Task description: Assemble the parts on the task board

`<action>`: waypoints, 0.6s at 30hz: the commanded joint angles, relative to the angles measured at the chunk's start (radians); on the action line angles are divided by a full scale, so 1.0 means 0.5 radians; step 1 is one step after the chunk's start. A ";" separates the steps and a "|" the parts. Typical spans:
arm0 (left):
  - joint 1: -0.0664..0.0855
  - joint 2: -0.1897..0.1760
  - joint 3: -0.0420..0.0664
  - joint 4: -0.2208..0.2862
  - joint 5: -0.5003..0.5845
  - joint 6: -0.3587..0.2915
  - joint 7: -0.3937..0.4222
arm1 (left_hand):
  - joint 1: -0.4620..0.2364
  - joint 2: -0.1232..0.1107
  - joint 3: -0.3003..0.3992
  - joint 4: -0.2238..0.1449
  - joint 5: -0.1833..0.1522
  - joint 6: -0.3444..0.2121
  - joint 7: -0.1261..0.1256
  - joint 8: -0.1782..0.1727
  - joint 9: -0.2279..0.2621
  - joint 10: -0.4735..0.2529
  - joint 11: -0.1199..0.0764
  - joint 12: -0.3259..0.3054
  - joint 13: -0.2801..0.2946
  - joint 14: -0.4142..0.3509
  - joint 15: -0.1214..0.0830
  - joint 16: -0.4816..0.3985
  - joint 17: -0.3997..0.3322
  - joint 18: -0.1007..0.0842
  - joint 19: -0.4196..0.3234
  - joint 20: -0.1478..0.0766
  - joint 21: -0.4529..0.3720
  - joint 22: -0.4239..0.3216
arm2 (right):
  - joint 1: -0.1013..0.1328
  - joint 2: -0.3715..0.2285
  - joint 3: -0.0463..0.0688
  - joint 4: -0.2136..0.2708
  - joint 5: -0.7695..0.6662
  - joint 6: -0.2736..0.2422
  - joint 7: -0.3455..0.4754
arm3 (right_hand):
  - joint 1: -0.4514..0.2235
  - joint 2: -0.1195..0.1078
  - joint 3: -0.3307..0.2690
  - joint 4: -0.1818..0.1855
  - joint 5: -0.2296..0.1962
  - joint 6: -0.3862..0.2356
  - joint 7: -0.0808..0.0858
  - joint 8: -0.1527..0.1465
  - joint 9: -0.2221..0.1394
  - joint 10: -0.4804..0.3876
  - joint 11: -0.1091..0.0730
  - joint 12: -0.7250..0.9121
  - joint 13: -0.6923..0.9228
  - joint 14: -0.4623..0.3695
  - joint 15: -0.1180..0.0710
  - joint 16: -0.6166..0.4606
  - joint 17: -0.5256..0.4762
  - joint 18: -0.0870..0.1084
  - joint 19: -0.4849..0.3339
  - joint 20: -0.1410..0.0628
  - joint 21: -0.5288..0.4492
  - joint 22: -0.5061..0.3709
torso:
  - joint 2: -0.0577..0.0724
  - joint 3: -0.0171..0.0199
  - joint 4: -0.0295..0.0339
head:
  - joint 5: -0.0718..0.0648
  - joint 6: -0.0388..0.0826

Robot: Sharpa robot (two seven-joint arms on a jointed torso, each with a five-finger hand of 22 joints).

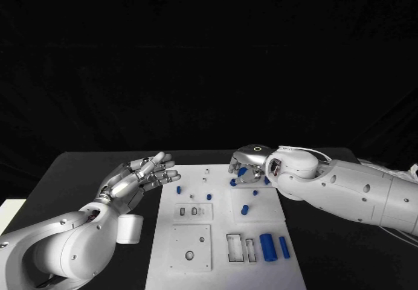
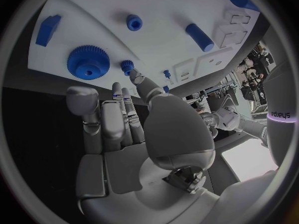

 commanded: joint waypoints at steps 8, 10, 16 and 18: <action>0.005 -0.008 0.002 0.013 0.006 0.044 0.002 | -0.002 0.000 -0.011 -0.004 -0.007 -0.003 0.018 -0.012 -0.003 -0.002 0.006 -0.011 -0.002 -0.010 0.002 -0.009 -0.003 0.006 -0.004 0.012 -0.005 -0.003 | -0.013 0.029 0.000 -0.027 -0.047 0.095 -0.014 | 0.027 0.019 0.042 0.021 -0.003 0.030 0.002 -0.001 0.002 0.028 0.001 0.000 -0.004 0.071 0.003 0.035 0.022 -0.041 -0.016 0.006 0.043 0.032 | 0.011 0.0006 0.007 | 0.004 -0.007; 0.006 -0.010 0.002 0.014 0.006 0.043 0.002 | -0.002 0.001 -0.012 -0.006 -0.007 -0.003 0.019 -0.014 -0.003 -0.003 0.007 -0.013 -0.003 -0.011 0.002 -0.011 -0.003 0.006 -0.005 0.013 -0.006 -0.004 | -0.015 0.033 0.000 -0.031 -0.048 0.105 -0.017 | 0.028 0.023 0.053 0.025 -0.005 0.034 0.002 -0.001 0.002 0.031 0.001 0.000 -0.004 0.071 0.003 0.041 0.028 -0.041 -0.018 0.007 0.052 0.042 | 0.014 0.0006 0.007 | 0.005 -0.011; 0.008 -0.013 0.002 0.016 0.006 0.045 0.001 | -0.001 0.001 -0.013 -0.007 -0.007 -0.004 0.020 -0.016 -0.003 -0.005 0.008 -0.015 -0.003 -0.012 0.003 -0.013 -0.003 0.006 -0.006 0.013 -0.007 -0.005 | -0.023 0.043 0.000 -0.042 -0.048 0.138 -0.023 | 0.042 0.044 0.114 0.038 -0.006 0.069 -0.004 0.006 0.007 0.062 -0.007 0.004 -0.003 0.072 -0.002 0.072 0.060 -0.048 -0.015 0.004 0.107 0.107 | 0.016 0.0018 0.007 | 0.013 -0.019; 0.008 -0.014 0.002 0.016 0.006 0.045 0.000 | -0.001 0.001 -0.013 -0.007 -0.007 -0.004 0.020 -0.016 -0.003 -0.005 0.008 -0.015 -0.003 -0.012 0.003 -0.013 -0.003 0.006 -0.006 0.013 -0.007 -0.005 | -0.025 0.043 0.000 -0.042 -0.049 0.144 -0.025 | 0.042 0.045 0.136 0.043 -0.008 0.082 -0.007 0.007 0.009 0.075 -0.009 0.003 -0.003 0.072 -0.005 0.080 0.067 -0.051 -0.014 0.002 0.126 0.129 | 0.017 0.0013 0.009 | 0.007 -0.021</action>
